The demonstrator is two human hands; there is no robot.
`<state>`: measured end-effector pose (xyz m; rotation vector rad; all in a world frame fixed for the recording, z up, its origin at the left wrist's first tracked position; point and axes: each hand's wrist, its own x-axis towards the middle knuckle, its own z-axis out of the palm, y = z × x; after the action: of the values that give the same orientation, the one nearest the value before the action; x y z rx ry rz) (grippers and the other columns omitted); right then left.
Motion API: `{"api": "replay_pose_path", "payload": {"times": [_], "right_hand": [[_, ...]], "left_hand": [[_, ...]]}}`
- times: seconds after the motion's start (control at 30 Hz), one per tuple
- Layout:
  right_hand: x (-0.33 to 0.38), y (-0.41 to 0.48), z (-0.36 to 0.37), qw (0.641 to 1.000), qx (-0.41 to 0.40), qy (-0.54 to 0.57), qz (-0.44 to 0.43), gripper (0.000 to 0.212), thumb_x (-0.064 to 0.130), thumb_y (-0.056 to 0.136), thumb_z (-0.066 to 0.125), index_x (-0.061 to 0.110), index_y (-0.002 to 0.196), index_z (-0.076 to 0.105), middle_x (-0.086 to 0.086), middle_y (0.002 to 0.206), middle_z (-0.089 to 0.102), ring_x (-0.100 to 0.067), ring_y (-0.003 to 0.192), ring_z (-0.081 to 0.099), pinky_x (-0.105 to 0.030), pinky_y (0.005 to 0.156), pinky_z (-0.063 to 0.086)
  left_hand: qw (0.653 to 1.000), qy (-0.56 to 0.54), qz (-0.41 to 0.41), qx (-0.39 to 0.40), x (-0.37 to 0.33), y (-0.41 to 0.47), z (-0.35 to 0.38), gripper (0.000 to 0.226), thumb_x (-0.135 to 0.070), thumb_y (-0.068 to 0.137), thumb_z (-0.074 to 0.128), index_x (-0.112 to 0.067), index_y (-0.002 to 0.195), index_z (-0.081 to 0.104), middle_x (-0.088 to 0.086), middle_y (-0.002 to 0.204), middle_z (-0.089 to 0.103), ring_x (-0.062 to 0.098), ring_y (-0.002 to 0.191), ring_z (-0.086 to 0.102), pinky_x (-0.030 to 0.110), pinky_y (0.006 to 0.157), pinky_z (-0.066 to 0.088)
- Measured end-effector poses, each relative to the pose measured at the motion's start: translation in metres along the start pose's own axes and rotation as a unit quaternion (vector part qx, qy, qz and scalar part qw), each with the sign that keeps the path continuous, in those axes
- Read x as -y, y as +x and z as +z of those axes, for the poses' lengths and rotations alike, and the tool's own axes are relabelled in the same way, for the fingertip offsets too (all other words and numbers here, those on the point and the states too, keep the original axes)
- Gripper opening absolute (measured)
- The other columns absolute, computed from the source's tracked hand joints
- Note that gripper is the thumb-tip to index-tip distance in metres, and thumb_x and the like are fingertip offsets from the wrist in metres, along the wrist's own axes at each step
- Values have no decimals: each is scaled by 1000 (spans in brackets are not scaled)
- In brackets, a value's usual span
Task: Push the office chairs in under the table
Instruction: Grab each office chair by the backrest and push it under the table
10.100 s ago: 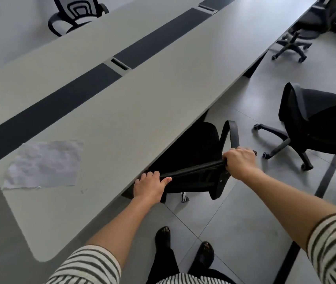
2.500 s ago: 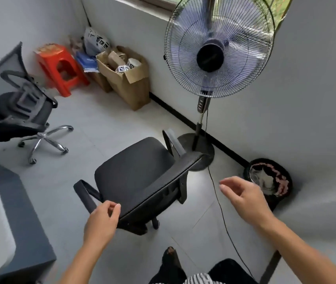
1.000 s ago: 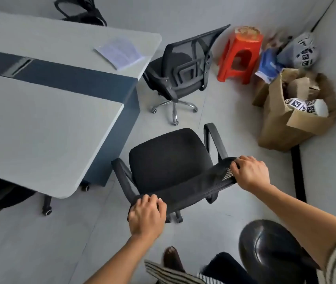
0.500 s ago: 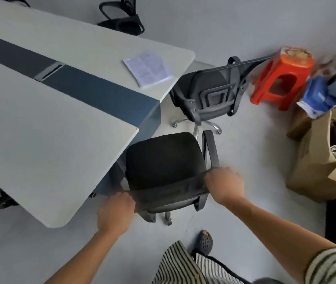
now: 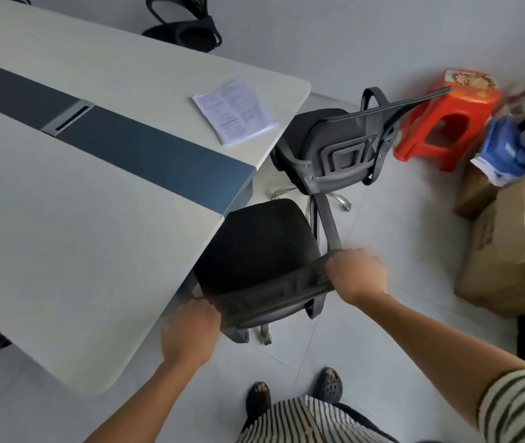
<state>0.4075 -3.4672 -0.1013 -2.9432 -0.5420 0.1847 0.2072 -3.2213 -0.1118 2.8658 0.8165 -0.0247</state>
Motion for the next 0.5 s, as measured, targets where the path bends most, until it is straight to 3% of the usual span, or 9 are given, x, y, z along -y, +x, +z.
{"api": "replay_pose_path", "payload": {"times": [0.13, 0.33, 0.43, 0.5], "right_hand": [[5, 14, -5, 999, 1, 33, 31, 39, 40, 89, 32, 21, 68, 58, 0, 86, 67, -25, 97, 55, -35, 78, 40], [-1, 2, -2, 989, -20, 134, 63, 35, 40, 94, 43, 19, 97, 70, 3, 115, 64, -22, 116, 47, -35, 80, 47], [-28, -18, -7, 976, -22, 214, 12, 30, 39, 94, 49, 22, 110, 66, 7, 127, 57, -15, 124, 45, -35, 87, 49], [-54, -29, -18, 951, 11, 306, 33, 24, 37, 93, 54, 26, 112, 64, 9, 123, 60, -11, 111, 58, -34, 84, 51]], "left_hand": [[1000, -17, 6, 15, -3, 13, -4, 46, -35, 86, 25, -11, 64, 58, 6, 65, 63, 26, 58, 56, 30, 51, 39], [997, -56, -13, 52, -2, 12, -2, 39, -34, 89, 29, -13, 71, 55, 3, 72, 58, 23, 66, 50, 32, 59, 38], [988, -91, -47, 117, -6, 23, -9, 25, -29, 92, 39, -17, 81, 58, 1, 84, 59, 21, 73, 51, 33, 66, 40], [962, -179, -51, 201, -22, 32, -23, 18, -30, 91, 46, -24, 84, 61, -2, 87, 64, 18, 78, 58, 35, 71, 48]]}}
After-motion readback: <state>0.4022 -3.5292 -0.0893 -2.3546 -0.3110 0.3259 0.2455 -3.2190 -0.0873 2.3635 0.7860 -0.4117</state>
